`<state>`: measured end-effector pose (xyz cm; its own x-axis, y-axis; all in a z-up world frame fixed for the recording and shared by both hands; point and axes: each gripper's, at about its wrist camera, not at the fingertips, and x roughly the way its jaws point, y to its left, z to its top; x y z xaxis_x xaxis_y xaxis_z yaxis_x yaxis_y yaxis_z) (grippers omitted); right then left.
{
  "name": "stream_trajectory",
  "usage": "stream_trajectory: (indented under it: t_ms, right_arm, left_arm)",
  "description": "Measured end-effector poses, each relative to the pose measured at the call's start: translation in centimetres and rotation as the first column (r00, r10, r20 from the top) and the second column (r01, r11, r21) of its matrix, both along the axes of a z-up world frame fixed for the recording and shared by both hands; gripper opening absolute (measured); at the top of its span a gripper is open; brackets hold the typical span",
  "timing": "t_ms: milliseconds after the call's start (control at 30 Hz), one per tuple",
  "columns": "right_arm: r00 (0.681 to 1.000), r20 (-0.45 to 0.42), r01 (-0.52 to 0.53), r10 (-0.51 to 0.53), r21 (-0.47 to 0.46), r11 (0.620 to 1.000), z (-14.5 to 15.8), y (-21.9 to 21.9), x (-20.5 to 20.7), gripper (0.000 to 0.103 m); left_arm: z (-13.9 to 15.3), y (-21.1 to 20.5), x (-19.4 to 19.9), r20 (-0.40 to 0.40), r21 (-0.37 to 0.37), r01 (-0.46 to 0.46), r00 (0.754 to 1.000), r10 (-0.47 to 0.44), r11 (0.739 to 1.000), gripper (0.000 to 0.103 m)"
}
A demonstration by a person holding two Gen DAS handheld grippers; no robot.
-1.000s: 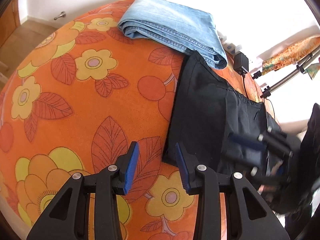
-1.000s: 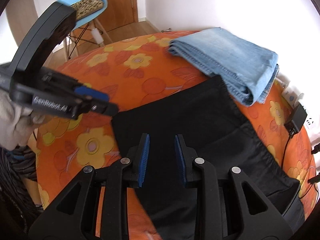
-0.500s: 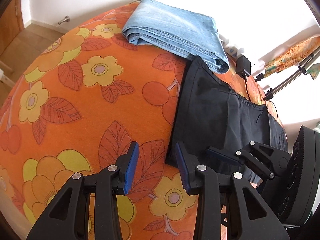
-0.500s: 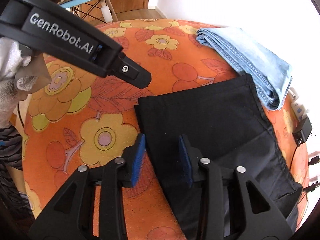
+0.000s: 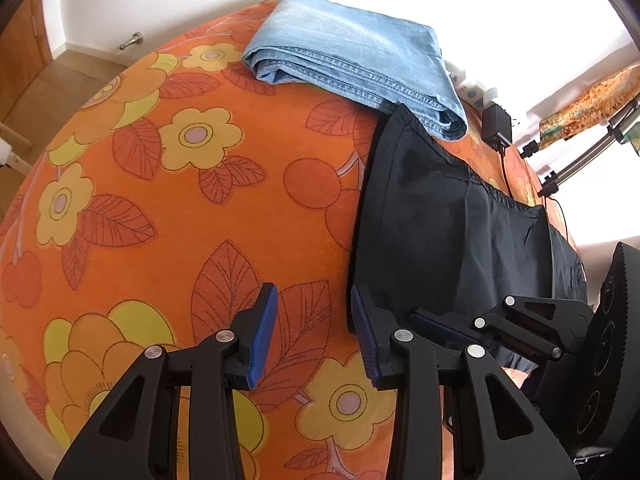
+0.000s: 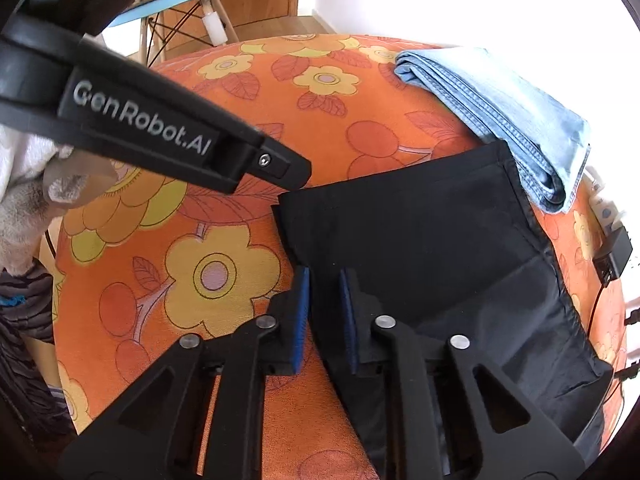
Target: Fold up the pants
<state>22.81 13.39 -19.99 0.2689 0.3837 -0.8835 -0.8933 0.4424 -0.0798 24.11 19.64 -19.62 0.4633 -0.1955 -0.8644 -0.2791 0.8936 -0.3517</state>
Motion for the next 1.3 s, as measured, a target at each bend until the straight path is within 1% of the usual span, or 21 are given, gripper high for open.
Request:
stream_trajectory:
  t_ms: [133,200,300,367,433,533,633,667,700,733,767,800,900,1000,1033,1067,1100,1133,1167,1200,1300]
  right_arm:
    - [0.998,-0.055,0.039,-0.036,0.055,0.998,0.1,-0.8,0.8,0.004]
    - [0.995,-0.077,0.061,-0.055,0.075,0.995,0.1,-1.1,1.1,0.003]
    - [0.993,-0.092,0.085,-0.076,0.093,0.992,0.0,-1.6,1.5,0.003]
    - [0.992,-0.087,0.101,-0.093,0.093,0.991,-0.1,-2.0,1.7,0.003]
    - [0.989,-0.104,0.119,-0.108,0.103,0.988,-0.2,-2.4,2.2,0.003]
    - [0.986,-0.118,0.134,-0.121,0.114,0.984,-0.3,-2.9,2.5,0.002]
    - [0.989,-0.124,0.1,-0.085,0.122,0.987,-0.1,-3.1,2.0,0.003]
    - [0.988,-0.129,0.099,-0.083,0.123,0.988,0.1,-3.2,1.8,0.005]
    - [0.988,-0.132,0.091,-0.075,0.122,0.988,0.2,-3.1,1.7,0.014]
    - [0.99,-0.126,0.076,-0.06,0.126,0.989,0.3,-2.9,1.4,0.021]
    - [0.993,-0.111,0.052,-0.038,0.124,0.991,0.5,-2.5,1.0,0.035]
    - [0.996,-0.087,0.032,-0.022,0.115,0.993,0.5,-2.1,0.7,0.041]
    - [0.998,-0.063,-0.006,0.011,0.075,0.997,0.3,-0.7,0.2,0.041]
    - [0.999,-0.029,-0.034,0.035,0.011,0.999,-0.4,0.7,-0.1,0.042]
    - [0.999,-0.018,-0.044,0.044,0.009,0.999,-0.4,0.9,-0.1,0.042]
    - [0.999,-0.027,-0.045,0.045,0.005,0.999,-0.3,1.0,0.1,0.042]
    - [0.998,-0.041,-0.039,0.039,0.004,0.999,-0.3,1.1,0.4,0.038]
    - [0.999,-0.026,-0.033,0.033,0.0,0.999,-0.3,1.1,0.6,0.032]
    - [0.999,-0.017,-0.031,0.031,-0.005,1.0,-0.2,1.3,0.8,0.021]
    - [1.0,-0.015,-0.027,0.027,-0.006,1.0,-0.2,1.3,1.0,0.014]
    - [0.999,-0.031,0.008,-0.008,0.024,1.0,-0.1,0.8,1.5,0.008]
  left_arm:
    - [-0.1,0.0,0.1,0.01,-0.056,-0.009,1.0,0.009,0.998,0.036]
    - [-0.1,-0.2,0.3,0.016,-0.073,-0.014,1.0,0.015,0.997,0.036]
    - [-0.2,-0.6,0.8,0.015,-0.108,-0.017,1.0,0.019,0.994,0.041]
    - [-0.5,-0.7,1.1,0.002,-0.14,-0.026,1.0,0.027,0.99,0.042]
    - [-0.9,-0.7,1.3,-0.013,-0.162,-0.037,0.999,0.035,0.986,0.041]
    - [-0.6,-0.8,1.4,-0.013,-0.152,-0.049,0.999,0.047,0.987,0.042]
    - [0.0,-0.5,1.3,0.003,-0.12,-0.07,0.997,0.071,0.99,0.042]
    - [0.0,-0.3,1.3,0.006,-0.111,-0.075,0.997,0.076,0.991,0.042]
    - [0.1,-0.2,1.3,0.007,-0.106,-0.085,0.996,0.087,0.991,0.042]
    - [0.0,0.0,1.3,0.006,-0.104,-0.094,0.995,0.095,0.99,0.042]
    - [0.0,0.1,1.3,0.003,-0.103,-0.099,0.995,0.1,0.99,0.042]
    - [-0.1,0.2,1.3,0.001,-0.105,-0.102,0.995,0.102,0.989,0.042]
    - [-0.2,0.5,1.3,0.0,-0.099,-0.106,0.994,0.107,0.989,0.042]
    - [-0.1,0.8,1.2,0.004,-0.105,-0.107,0.994,0.108,0.989,0.042]
    - [0.0,0.8,1.2,0.007,-0.102,-0.105,0.994,0.107,0.989,0.042]
    - [0.1,0.9,1.1,0.009,-0.101,-0.103,0.994,0.105,0.99,0.042]
    - [0.1,1.0,1.1,0.01,-0.103,-0.102,0.995,0.104,0.989,0.042]
    - [0.0,1.0,1.0,0.01,-0.111,-0.103,0.994,0.105,0.988,0.042]
    - [-0.1,1.1,1.0,0.007,-0.12,-0.105,0.994,0.107,0.987,0.042]
    - [-0.1,1.2,1.0,0.006,-0.127,-0.106,0.994,0.107,0.986,0.042]
    - [-0.2,1.1,1.0,0.003,-0.146,-0.096,0.995,0.098,0.985,0.042]
